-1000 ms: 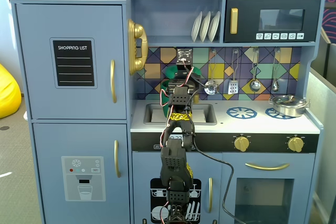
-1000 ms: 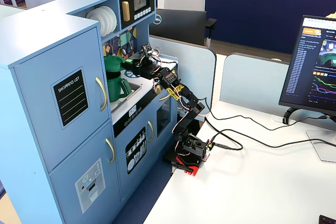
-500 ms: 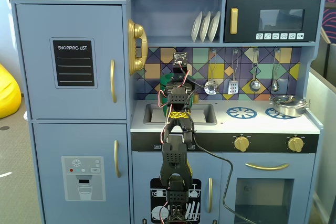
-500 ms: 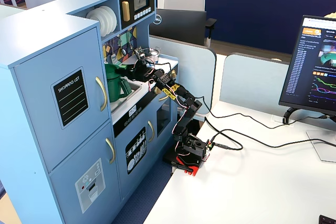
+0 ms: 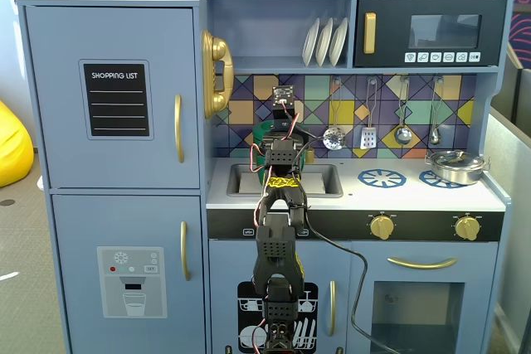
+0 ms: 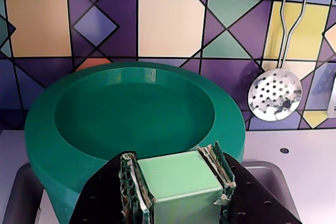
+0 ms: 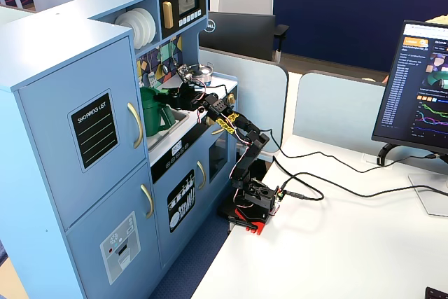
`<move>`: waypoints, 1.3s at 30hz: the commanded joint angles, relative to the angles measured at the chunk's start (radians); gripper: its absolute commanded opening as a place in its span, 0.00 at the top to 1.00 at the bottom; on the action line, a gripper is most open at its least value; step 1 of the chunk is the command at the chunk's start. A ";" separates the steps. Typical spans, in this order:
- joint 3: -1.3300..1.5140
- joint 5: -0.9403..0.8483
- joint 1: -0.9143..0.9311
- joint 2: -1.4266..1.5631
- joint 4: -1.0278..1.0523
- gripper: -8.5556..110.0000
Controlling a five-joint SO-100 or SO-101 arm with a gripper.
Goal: Pick up the lid from the counter and put it on the green recipient
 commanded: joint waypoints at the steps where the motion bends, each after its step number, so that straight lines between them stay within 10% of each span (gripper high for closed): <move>1: 0.005 -0.025 -0.008 0.057 0.000 0.88; 9: -0.064 -0.035 0.003 0.080 0.017 0.66; 30: 0.413 -0.017 0.058 0.813 0.798 0.69; 39: 1.088 0.031 0.083 1.023 0.741 0.84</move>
